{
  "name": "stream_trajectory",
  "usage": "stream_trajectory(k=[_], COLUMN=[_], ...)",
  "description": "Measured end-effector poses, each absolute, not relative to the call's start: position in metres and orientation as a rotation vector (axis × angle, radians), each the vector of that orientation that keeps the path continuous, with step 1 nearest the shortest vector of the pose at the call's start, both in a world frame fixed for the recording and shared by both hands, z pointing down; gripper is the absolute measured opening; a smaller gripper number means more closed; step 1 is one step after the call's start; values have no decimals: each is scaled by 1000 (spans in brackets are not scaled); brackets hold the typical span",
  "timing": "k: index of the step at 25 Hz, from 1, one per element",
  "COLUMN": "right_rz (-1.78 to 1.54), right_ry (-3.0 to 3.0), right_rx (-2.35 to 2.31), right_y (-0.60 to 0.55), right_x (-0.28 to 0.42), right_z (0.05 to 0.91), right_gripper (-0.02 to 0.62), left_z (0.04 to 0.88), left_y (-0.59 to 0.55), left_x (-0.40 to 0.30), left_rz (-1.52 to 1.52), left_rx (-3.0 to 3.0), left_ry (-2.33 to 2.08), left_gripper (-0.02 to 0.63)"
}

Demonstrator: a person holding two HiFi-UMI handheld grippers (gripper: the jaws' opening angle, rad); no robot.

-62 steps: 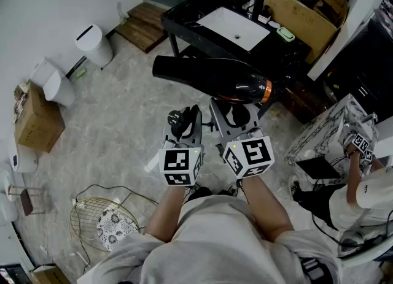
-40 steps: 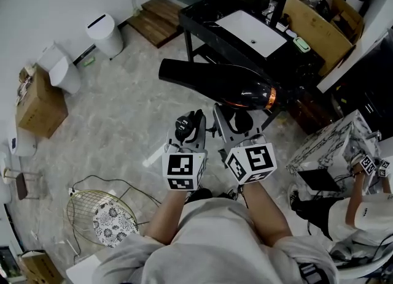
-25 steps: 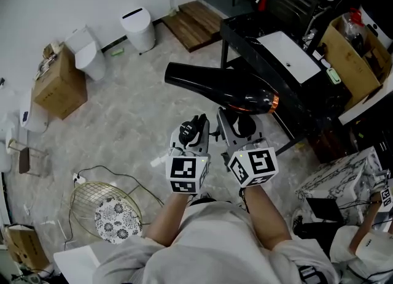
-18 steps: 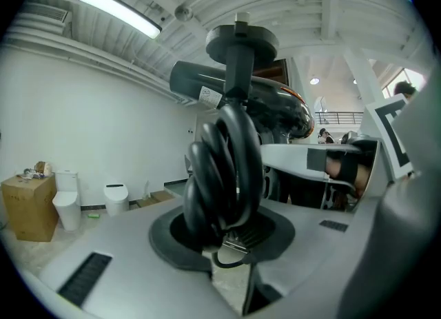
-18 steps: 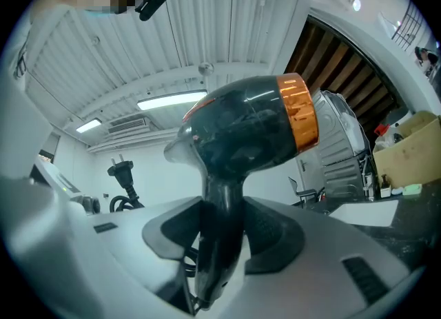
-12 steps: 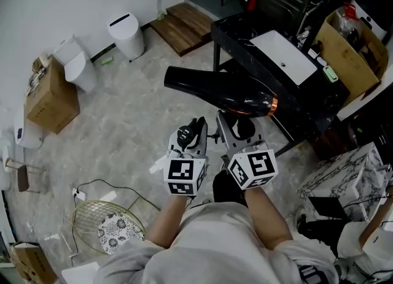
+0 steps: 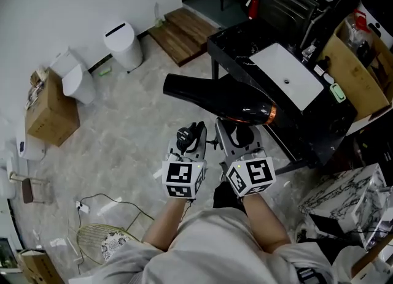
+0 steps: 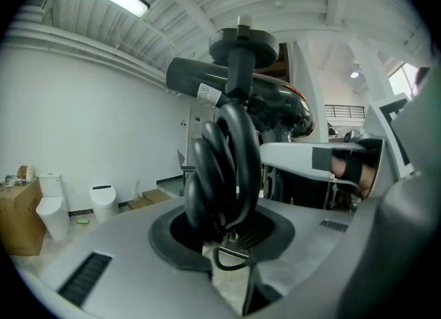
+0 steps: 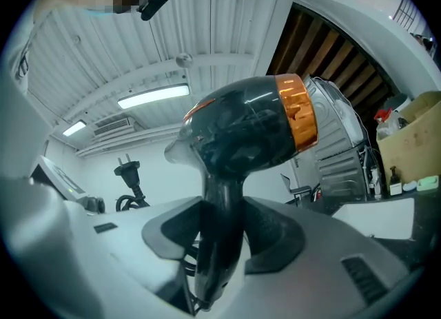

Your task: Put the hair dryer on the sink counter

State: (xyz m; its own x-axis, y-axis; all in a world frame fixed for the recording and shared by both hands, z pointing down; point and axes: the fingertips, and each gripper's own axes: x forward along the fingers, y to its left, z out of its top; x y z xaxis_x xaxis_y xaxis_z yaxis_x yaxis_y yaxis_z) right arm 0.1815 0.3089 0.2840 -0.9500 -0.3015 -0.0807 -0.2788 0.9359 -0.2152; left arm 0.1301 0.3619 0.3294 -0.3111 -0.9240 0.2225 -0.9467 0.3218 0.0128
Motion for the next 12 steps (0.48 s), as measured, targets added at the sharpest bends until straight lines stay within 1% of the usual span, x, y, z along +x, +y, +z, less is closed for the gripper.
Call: stream_trajectory(k=[12], right_rz=[-460], right_ry=[2930], right_rx=[-544], right_y=[176], right_x=[134], right_z=[301], right_gripper=[186], left_z=[342], left_y=[235], left_x=[81], left_rz=[325], left_rx=[1756], left_ry=[-2277], left_gripper=[103])
